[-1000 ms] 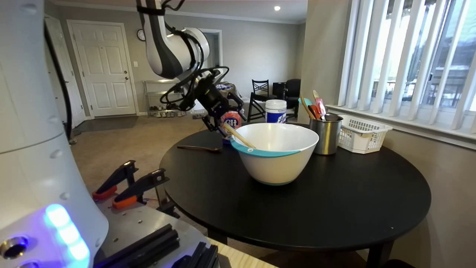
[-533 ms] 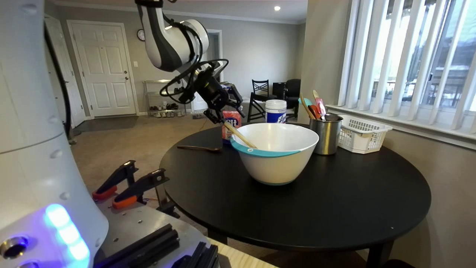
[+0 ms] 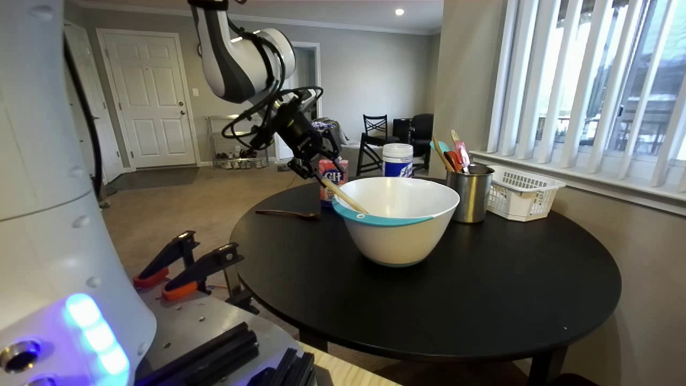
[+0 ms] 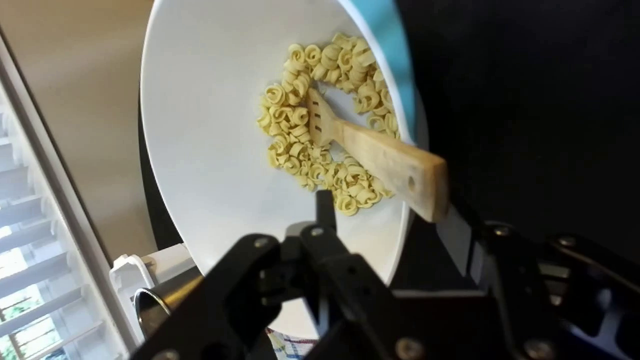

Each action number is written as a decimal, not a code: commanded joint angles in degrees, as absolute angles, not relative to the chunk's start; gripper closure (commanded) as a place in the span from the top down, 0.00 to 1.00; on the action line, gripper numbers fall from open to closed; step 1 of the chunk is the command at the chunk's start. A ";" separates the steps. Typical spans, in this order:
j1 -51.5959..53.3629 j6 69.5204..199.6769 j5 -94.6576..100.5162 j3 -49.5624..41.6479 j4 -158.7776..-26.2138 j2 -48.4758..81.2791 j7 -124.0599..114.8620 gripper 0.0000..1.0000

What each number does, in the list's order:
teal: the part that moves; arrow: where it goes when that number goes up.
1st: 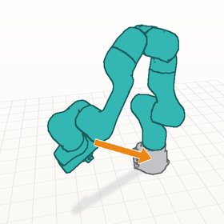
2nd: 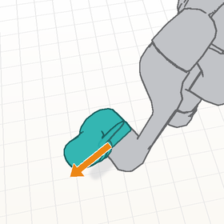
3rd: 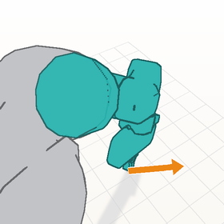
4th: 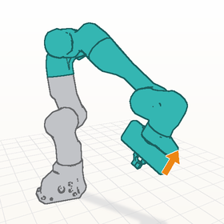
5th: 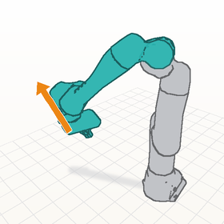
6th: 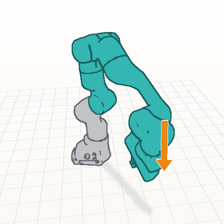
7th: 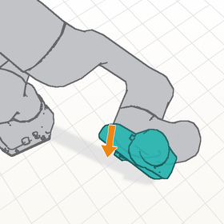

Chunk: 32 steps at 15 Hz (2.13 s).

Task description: Use the wooden fork to stir in the bowl

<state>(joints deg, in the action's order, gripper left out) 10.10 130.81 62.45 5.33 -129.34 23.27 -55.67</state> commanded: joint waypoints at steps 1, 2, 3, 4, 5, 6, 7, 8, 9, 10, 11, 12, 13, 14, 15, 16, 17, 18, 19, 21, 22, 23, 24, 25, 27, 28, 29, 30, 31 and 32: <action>10.12 131.76 61.42 5.92 -131.77 21.22 -54.39 0.87; 10.12 131.74 61.52 5.99 -131.95 21.21 -54.37 0.92; 10.06 131.84 61.75 5.96 -132.14 21.26 -54.37 0.98; 10.05 131.83 61.79 5.98 -132.25 21.27 -54.35 0.99; 10.02 131.83 62.00 5.90 -132.37 21.22 -54.39 1.00; 10.00 131.81 62.06 5.86 -132.47 21.20 -54.38 1.00; 9.95 131.76 62.15 5.77 -132.62 21.10 -54.37 1.00; 9.90 131.79 62.18 5.74 -132.75 21.05 -54.34 1.00; 9.82 131.78 62.22 5.68 -132.96 20.93 -54.24 1.00; 9.75 131.83 62.33 5.63 -133.21 20.82 -54.09 1.00; 9.69 131.86 62.49 5.53 -133.42 20.76 -54.05 1.00; 9.67 131.85 62.58 5.47 -133.56 20.75 -53.98 1.00; 9.73 132.13 63.28 5.30 -133.75 20.70 -54.26 0.75; 9.72 132.42 63.70 5.26 -133.89 20.63 -54.34 0.74; 9.72 132.39 63.86 5.26 -133.90 20.64 -54.37 0.67; 9.68 132.43 63.97 5.27 -133.89 20.66 -54.33 0.60; 9.63 132.49 64.05 5.27 -133.87 20.67 -54.25 0.54; 9.59 132.52 64.14 5.24 -133.88 20.64 -54.22 0.47; 9.56 132.55 64.21 5.20 -133.91 20.59 -54.22 0.41; 9.51 132.57 64.27 5.10 -133.96 20.51 -54.26 0.28; 9.52 132.56 64.32 5.05 -134.00 20.46 -54.27 0.22; 9.52 132.53 64.38 4.99 -134.06 20.35 -54.31 0.15; 9.52 132.51 64.47 4.93 -134.19 20.13 -54.41 0.09; 9.51 132.41 64.57 4.85 -134.37 19.78 -54.51 0.01; 9.46 132.08 64.99 4.69 -134.70 18.95 -54.67 0.00; 9.39 131.82 65.23 4.62 -134.84 18.37 -54.71 0.02; 9.39 131.69 65.28 4.55 -135.05 17.73 -54.67 0.03; 9.36 131.55 65.32 4.50 -135.28 17.22 -54.56 0.03; 9.38 131.12 65.37 4.45 -135.52 16.43 -54.27 0.03; 9.34 130.91 65.21 4.47 -135.70 15.83 -54.03 0.03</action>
<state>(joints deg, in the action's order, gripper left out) 9.97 130.70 64.25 4.38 -133.11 19.54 -55.57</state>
